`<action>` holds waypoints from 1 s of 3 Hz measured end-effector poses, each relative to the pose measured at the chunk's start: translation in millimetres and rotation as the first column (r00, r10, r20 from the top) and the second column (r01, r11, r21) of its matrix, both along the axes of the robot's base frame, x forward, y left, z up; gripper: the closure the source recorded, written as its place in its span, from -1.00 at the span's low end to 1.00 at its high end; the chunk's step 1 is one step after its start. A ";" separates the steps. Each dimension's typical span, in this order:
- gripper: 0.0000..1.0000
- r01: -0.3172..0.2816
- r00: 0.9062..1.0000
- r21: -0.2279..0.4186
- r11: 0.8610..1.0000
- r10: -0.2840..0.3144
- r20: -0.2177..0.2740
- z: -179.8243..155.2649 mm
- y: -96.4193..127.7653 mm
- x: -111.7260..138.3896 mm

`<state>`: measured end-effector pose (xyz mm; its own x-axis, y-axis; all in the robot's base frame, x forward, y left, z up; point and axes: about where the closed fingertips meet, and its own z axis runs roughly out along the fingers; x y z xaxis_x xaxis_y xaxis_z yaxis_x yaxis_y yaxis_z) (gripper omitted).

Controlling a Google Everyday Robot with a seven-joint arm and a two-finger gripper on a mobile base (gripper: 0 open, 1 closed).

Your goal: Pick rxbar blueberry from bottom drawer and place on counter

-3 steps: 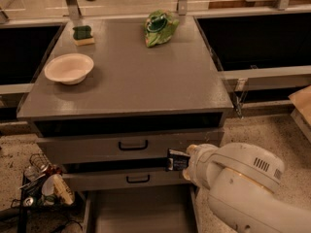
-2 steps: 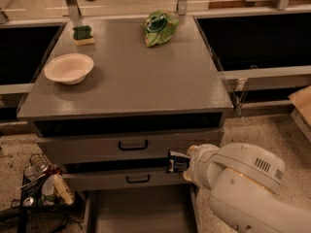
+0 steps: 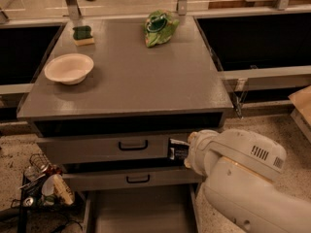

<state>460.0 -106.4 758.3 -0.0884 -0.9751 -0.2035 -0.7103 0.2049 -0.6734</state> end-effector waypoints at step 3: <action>1.00 0.054 0.994 -0.046 0.997 -0.049 0.095 49.1 1.6 35.0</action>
Offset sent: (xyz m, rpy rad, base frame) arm 0.0360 0.0068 0.0585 -0.0665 -0.0977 -0.0173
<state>495.0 -104.7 807.4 -0.1215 -0.9786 -0.1659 -0.6330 0.2051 -0.7465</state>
